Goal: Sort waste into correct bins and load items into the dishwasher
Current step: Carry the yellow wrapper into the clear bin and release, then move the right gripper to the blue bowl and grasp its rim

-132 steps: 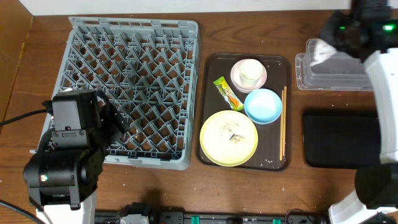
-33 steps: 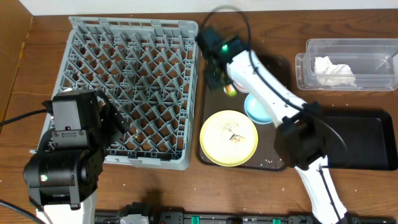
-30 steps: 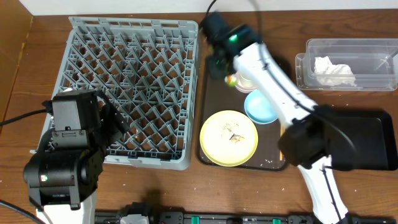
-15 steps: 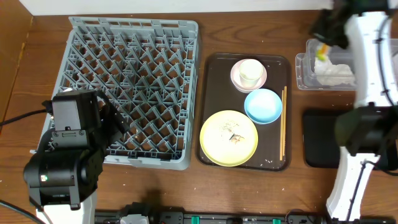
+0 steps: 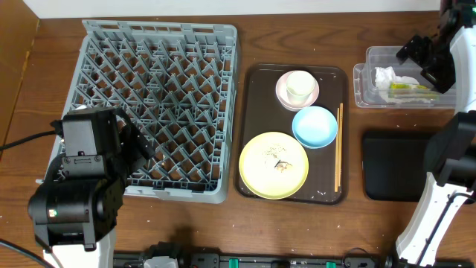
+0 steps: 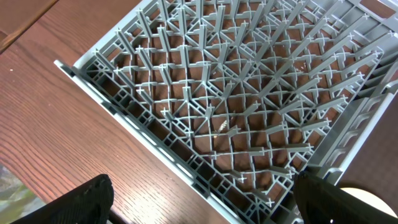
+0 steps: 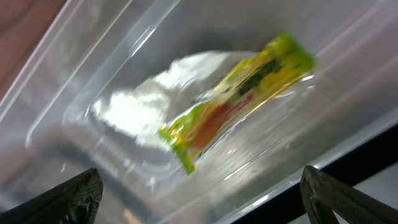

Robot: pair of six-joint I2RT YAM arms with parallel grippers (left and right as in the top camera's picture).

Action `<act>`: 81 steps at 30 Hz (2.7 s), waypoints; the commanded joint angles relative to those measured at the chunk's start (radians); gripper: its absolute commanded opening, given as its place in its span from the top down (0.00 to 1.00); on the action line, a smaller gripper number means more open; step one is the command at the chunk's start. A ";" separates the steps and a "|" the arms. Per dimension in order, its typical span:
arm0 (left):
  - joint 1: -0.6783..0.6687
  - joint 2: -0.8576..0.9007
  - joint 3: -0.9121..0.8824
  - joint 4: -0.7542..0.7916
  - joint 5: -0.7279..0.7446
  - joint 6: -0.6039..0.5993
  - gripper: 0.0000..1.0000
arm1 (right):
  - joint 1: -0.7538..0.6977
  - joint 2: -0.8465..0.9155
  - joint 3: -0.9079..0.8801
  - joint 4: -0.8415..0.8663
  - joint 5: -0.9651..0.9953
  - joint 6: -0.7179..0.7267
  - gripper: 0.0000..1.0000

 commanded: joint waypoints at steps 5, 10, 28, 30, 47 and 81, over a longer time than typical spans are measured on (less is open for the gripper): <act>0.005 0.000 -0.002 -0.003 -0.003 -0.002 0.07 | 0.013 -0.132 0.002 -0.009 -0.388 -0.288 0.04; 0.005 0.000 -0.002 -0.003 -0.003 -0.002 0.07 | 0.154 -0.286 0.002 0.027 -0.418 -0.386 0.02; 0.005 0.000 -0.002 -0.003 -0.003 -0.002 0.06 | 0.759 -0.286 -0.201 0.053 -0.024 -0.306 0.01; 0.005 0.000 -0.002 -0.003 -0.003 -0.002 0.07 | 0.789 -0.286 -0.208 0.061 -0.023 -0.306 0.07; 0.005 0.000 -0.002 -0.003 -0.003 -0.002 0.07 | 0.826 -0.286 -0.544 0.184 0.182 -0.091 0.41; 0.005 0.000 -0.002 -0.003 -0.003 -0.002 0.06 | 0.813 -0.285 -0.763 0.455 0.222 -0.065 0.75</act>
